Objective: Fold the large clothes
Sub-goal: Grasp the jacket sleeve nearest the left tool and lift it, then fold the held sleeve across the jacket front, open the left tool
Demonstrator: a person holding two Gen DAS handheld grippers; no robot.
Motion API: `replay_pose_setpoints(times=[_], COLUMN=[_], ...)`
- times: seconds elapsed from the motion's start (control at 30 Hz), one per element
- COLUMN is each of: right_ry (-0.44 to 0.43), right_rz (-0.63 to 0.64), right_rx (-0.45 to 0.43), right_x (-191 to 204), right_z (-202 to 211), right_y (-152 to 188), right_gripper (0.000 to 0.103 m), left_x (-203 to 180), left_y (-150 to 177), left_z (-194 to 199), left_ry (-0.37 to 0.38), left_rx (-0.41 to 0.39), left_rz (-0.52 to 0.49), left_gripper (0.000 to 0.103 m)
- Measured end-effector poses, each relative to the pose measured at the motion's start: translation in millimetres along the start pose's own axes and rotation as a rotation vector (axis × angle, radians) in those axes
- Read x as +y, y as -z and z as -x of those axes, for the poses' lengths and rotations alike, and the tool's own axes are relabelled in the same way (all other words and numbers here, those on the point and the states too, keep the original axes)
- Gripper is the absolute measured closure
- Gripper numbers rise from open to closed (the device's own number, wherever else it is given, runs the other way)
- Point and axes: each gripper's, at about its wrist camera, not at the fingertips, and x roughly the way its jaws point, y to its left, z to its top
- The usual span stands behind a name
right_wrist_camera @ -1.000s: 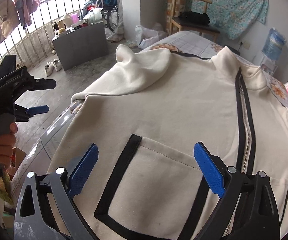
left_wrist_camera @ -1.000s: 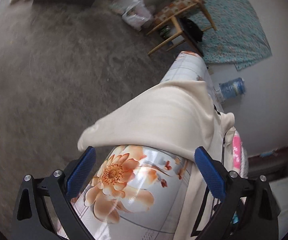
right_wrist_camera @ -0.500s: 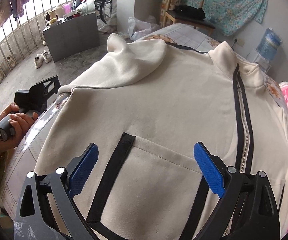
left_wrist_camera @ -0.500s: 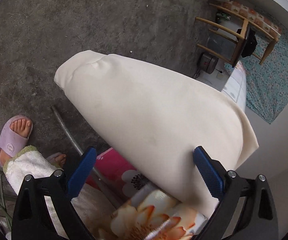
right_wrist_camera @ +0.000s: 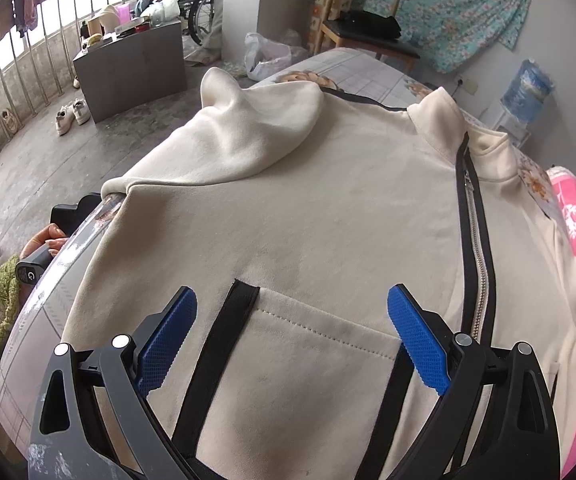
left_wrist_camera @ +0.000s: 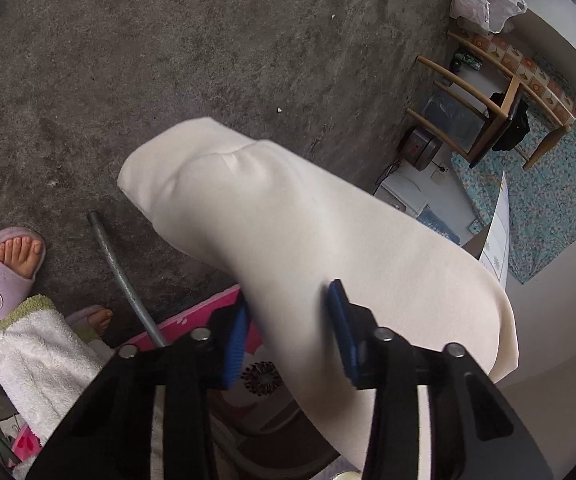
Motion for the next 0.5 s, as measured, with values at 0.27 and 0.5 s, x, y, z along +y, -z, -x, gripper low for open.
replay_pose_setpoints(times=[0.27,0.5], right_ry=[-0.011,-0.023], right_rz=[-0.042,-0.117], right_rx=[-0.039,-0.145], right_x=[-15,-49], right_z=[6,40], right_y=[-3,3], right_gripper=[0.012,0.012], left_x=[-97,-248], left_y=[33,217], left_z=[74,104], left_ry=[-0.247,-0.497], left_rx=[-0.387,-0.831], left_rz=[-0.427,-1.146], left_gripper=[0.096,0.096])
